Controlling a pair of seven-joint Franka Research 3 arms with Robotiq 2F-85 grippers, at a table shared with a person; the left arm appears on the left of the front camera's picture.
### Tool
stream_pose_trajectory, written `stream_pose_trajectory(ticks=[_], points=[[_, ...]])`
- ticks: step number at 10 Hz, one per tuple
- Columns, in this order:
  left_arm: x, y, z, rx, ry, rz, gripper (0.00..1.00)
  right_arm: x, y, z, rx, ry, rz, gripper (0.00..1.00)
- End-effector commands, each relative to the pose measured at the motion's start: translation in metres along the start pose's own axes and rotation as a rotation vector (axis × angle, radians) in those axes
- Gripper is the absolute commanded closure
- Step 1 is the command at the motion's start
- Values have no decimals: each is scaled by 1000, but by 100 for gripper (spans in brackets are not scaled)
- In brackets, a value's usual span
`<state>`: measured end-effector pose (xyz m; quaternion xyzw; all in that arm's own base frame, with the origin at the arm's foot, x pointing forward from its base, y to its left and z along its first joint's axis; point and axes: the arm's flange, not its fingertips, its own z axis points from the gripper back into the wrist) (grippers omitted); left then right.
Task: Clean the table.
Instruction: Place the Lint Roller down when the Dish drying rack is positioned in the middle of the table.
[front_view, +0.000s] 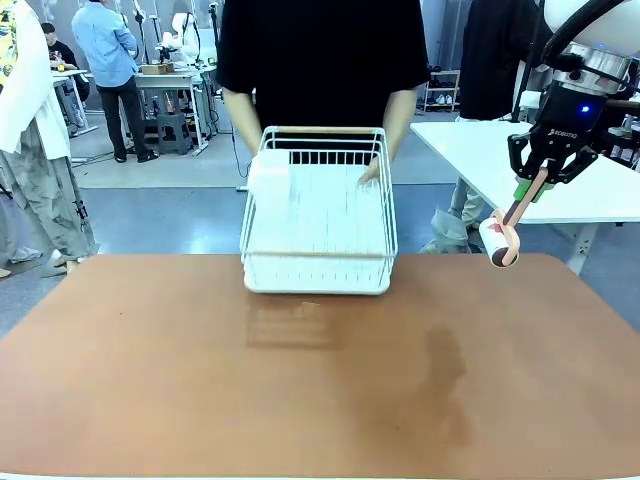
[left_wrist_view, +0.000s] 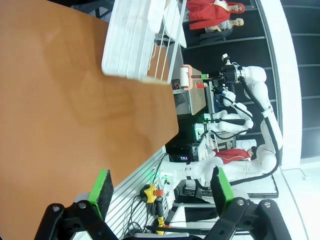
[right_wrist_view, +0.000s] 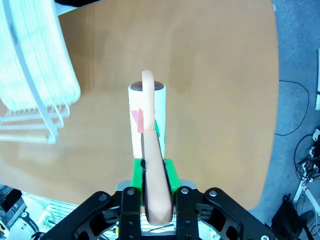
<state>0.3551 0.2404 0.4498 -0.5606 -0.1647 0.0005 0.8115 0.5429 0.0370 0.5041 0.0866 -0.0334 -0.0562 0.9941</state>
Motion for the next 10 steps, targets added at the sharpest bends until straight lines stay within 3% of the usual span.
stream_pose_trajectory(ticks=[1, 10], points=[[-3, -1, 2, -13, -1, -8, 0, -6, 0, 1, 19, -11, 5, 100], [-3, -1, 2, -13, -1, -8, 0, -6, 0, 1, 19, -11, 5, 100]])
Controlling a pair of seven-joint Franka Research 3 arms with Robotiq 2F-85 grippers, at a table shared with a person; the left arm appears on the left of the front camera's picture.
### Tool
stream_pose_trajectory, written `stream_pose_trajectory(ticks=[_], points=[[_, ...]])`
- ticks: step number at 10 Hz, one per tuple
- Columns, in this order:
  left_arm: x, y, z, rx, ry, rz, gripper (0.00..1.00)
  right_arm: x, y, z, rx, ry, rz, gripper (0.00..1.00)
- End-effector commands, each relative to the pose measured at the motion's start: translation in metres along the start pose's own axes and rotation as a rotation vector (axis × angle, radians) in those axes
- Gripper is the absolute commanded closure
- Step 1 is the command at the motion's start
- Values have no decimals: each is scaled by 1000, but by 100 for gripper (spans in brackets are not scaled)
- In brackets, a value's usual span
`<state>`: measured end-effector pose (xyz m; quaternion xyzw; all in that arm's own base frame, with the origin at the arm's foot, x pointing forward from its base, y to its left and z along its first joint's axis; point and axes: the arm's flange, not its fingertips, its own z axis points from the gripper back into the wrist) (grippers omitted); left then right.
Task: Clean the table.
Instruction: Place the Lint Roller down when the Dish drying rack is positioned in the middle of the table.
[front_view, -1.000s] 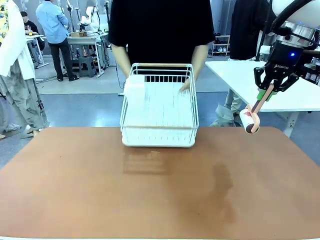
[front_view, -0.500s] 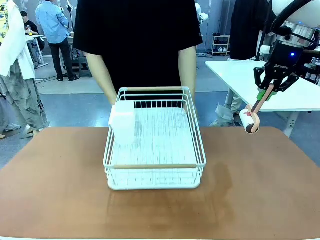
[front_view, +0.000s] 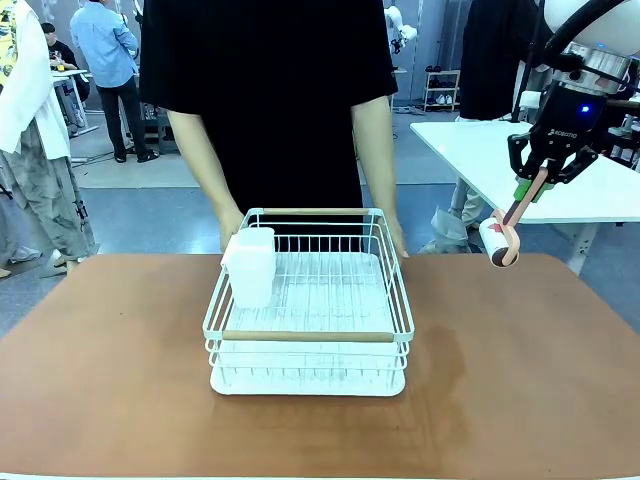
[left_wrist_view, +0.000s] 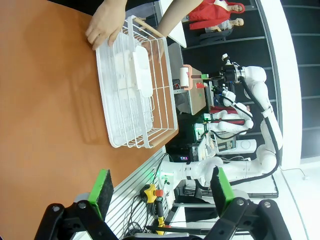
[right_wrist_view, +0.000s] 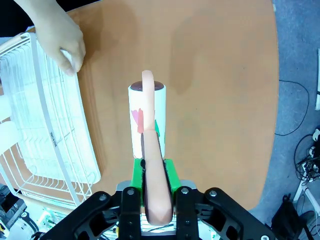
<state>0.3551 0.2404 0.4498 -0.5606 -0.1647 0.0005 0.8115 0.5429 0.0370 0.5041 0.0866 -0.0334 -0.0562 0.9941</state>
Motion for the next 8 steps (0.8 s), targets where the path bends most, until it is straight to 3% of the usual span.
stream_pose_trajectory(ticks=[1, 8], points=[[-3, -1, 2, -13, -1, -8, 0, -6, 0, 1, 19, -11, 5, 100], [-3, -1, 2, -13, -1, -8, 0, -6, 0, 1, 19, -11, 5, 100]])
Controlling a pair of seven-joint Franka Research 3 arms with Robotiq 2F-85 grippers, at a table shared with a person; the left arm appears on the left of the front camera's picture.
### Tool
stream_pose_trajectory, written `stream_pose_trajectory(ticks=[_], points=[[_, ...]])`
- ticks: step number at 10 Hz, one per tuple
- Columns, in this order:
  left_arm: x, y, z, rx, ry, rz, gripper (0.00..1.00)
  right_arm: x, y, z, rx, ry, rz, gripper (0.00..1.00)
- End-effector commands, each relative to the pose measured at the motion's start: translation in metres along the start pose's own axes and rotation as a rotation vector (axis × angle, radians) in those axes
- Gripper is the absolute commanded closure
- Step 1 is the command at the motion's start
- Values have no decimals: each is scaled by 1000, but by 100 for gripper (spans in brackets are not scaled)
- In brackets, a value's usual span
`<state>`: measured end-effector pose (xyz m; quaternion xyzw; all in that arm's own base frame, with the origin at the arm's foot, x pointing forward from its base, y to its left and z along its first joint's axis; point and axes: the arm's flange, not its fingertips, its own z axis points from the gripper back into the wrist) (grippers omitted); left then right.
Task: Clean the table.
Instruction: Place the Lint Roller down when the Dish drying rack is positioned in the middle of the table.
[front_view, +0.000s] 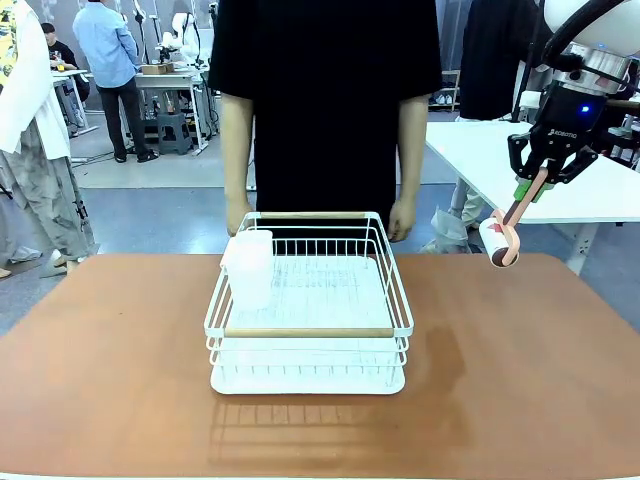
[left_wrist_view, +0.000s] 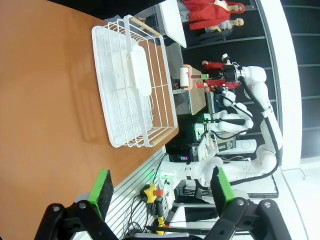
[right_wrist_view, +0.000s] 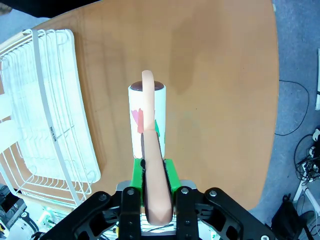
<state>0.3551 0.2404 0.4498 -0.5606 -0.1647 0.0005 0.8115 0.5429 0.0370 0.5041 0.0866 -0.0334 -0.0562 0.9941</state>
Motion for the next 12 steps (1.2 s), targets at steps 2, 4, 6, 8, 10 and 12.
stream_pose_trajectory(ticks=[2, 4, 6, 8, 10, 12], points=[[-3, -1, 2, -13, -1, -8, 0, -6, 0, 1, 19, -11, 5, 100], [-3, -1, 2, -13, -1, -8, 0, -6, 0, 1, 19, -11, 5, 100], [-3, -1, 2, -13, -1, -8, 0, 7, 4, -5, 1, -141, -261, 78], [-3, -1, 2, -13, -1, -8, 0, -6, 1, -2, 102, -231, -767, 78], [-3, -1, 2, -13, -1, -8, 0, -4, -4, -20, 210, -286, -1073, 78], [-3, -1, 2, -13, -1, -8, 0, 0, -7, -48, 342, -323, -1203, 78]])
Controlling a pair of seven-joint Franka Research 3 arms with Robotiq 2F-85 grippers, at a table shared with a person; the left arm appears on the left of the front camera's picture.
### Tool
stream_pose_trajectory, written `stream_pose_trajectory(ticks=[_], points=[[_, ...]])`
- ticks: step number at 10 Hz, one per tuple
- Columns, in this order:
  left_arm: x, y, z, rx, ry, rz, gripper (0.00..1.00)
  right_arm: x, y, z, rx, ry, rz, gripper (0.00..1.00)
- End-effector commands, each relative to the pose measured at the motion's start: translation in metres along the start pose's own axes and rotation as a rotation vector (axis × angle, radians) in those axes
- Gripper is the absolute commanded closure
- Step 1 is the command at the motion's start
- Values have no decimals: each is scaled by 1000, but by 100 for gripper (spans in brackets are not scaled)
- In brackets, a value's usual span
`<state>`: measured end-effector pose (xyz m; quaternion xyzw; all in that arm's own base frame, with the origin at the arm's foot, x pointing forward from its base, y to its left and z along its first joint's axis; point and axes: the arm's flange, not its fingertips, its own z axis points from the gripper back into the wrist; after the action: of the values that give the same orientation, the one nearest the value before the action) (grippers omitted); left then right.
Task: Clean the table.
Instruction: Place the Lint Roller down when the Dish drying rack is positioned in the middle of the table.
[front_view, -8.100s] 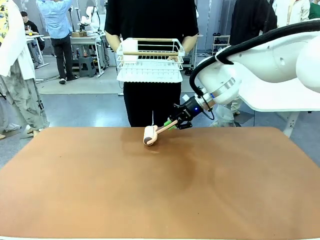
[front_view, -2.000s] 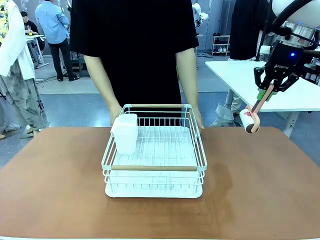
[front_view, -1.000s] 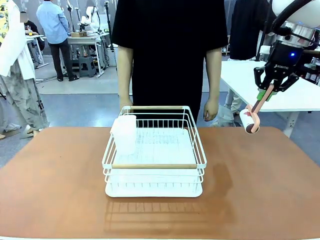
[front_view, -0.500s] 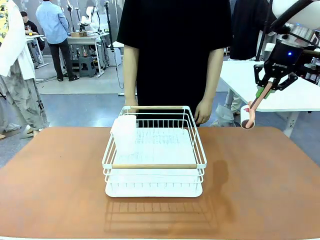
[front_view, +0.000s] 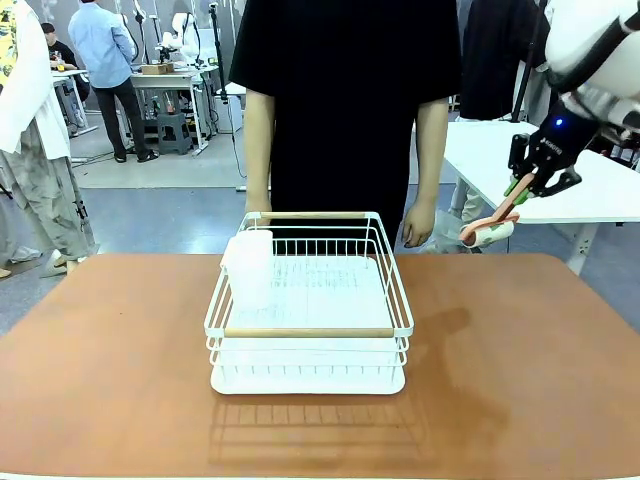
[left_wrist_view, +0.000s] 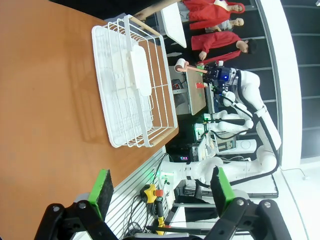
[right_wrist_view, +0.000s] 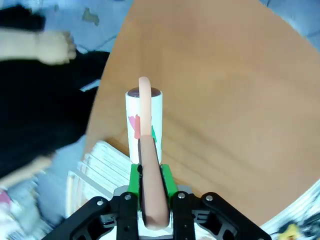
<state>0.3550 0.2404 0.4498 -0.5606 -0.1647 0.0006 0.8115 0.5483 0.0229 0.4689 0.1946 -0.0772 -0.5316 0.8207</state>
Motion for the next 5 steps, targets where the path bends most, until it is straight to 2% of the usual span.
stream_pose_trajectory(ticks=[1, 3, 5], points=[[-3, -1, 2, -13, 0, -8, 0, -12, -7, -30, 195, -157, -247, 78], [-3, -1, 2, -13, 0, -8, 0, -6, -23, -59, 276, -213, -293, 78], [-3, -1, 2, -13, 0, -8, 0, 1, -40, -86, 301, -137, -329, 78]])
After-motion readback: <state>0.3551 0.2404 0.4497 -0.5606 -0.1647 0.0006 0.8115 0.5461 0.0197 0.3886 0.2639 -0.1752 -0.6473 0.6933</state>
